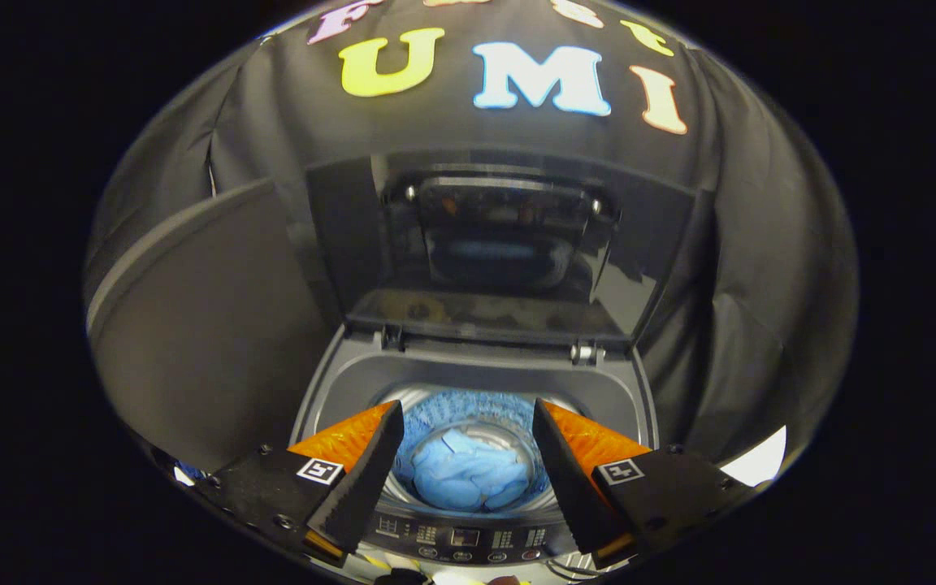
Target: Put the clothes into the washing machine and then close the washing machine lid.
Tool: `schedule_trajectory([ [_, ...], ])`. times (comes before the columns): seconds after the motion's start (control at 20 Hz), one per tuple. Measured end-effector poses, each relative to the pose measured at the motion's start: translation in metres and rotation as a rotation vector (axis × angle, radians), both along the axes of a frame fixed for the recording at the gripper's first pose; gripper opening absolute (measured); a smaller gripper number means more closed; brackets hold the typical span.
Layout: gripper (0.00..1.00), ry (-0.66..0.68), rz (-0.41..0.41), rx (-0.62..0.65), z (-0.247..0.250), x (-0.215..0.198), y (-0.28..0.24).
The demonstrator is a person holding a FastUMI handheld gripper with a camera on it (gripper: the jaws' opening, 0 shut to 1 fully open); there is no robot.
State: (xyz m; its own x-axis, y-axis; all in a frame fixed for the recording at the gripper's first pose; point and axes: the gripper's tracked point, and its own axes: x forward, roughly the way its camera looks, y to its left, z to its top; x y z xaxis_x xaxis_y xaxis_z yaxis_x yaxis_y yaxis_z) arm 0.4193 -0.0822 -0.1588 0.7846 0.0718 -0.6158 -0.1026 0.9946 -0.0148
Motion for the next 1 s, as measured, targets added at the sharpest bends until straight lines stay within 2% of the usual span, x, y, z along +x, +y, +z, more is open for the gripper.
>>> schedule_trajectory([
  [0.3, 0.98, -0.247, -0.01, 0.049, 0.072, 0.022, 0.009],
  [0.65, 0.98, -0.422, -0.031, 0.069, 0.134, 0.049, 0.014],
  [1.0, 0.97, -0.46, -0.078, 0.084, 0.153, 0.101, 0.011],
])
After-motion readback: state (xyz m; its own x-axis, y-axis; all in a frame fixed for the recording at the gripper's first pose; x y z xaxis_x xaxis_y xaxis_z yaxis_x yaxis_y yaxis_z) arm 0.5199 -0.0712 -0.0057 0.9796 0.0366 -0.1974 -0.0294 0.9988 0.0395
